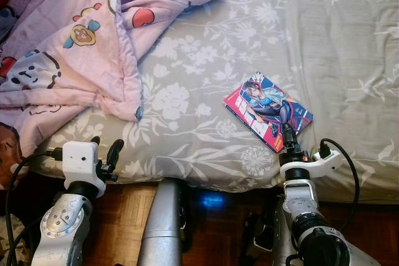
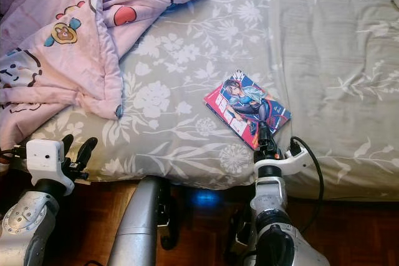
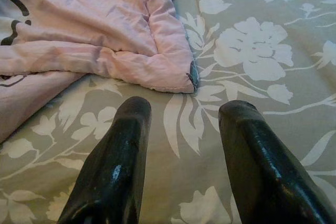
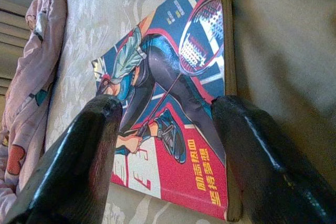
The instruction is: Clean up the room
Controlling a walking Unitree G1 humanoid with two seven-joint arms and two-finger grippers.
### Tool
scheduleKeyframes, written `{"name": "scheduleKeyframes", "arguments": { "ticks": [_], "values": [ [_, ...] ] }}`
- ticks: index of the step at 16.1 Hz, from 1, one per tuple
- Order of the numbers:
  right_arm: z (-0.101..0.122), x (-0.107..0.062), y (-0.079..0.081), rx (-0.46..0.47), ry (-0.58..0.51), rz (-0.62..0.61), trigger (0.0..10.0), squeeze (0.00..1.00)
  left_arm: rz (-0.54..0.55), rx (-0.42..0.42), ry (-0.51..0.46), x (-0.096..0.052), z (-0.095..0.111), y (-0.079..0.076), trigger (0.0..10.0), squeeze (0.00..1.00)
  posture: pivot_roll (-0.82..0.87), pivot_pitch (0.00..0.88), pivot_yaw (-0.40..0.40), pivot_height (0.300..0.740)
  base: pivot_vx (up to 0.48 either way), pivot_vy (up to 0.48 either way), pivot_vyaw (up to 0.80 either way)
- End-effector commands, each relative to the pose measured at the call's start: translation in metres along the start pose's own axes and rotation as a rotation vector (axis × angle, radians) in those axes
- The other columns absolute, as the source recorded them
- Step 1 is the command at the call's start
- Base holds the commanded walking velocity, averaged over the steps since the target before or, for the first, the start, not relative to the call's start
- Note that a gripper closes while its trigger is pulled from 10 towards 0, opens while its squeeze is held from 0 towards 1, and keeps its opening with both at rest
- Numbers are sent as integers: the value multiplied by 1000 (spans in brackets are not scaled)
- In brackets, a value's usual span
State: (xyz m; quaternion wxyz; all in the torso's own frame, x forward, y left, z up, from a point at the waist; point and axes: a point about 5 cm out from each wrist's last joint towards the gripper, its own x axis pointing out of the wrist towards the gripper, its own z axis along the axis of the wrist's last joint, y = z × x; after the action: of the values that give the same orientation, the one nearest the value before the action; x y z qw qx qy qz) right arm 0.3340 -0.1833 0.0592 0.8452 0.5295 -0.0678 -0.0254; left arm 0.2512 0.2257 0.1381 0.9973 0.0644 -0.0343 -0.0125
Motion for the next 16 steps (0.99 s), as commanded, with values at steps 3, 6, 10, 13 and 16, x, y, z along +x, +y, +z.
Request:
{"name": "scheduleKeyframes", "arguments": {
  "ticks": [3,6,10,13,16],
  "values": [
    [-2,-9,-11,13,-4,-51,10000,0,9,11,28,-6,-5,3,10000,0,374,474,75,606,0,0,0],
    [-3,-11,-13,23,-7,-63,10000,0,9,14,28,-6,-5,3,10000,0,374,474,76,606,0,0,0],
    [-4,-14,-17,28,-5,-93,10000,0,10,17,31,-6,-5,5,10000,0,376,476,78,606,0,0,0],
    [-5,-18,-23,34,-7,-121,10000,0,9,19,34,-7,-6,4,10000,0,377,477,76,606,0,0,0],
    [-7,-21,-25,33,6,-138,10000,0,12,21,33,-7,-5,5,10000,0,386,481,78,606,0,0,0]
  ]
}}
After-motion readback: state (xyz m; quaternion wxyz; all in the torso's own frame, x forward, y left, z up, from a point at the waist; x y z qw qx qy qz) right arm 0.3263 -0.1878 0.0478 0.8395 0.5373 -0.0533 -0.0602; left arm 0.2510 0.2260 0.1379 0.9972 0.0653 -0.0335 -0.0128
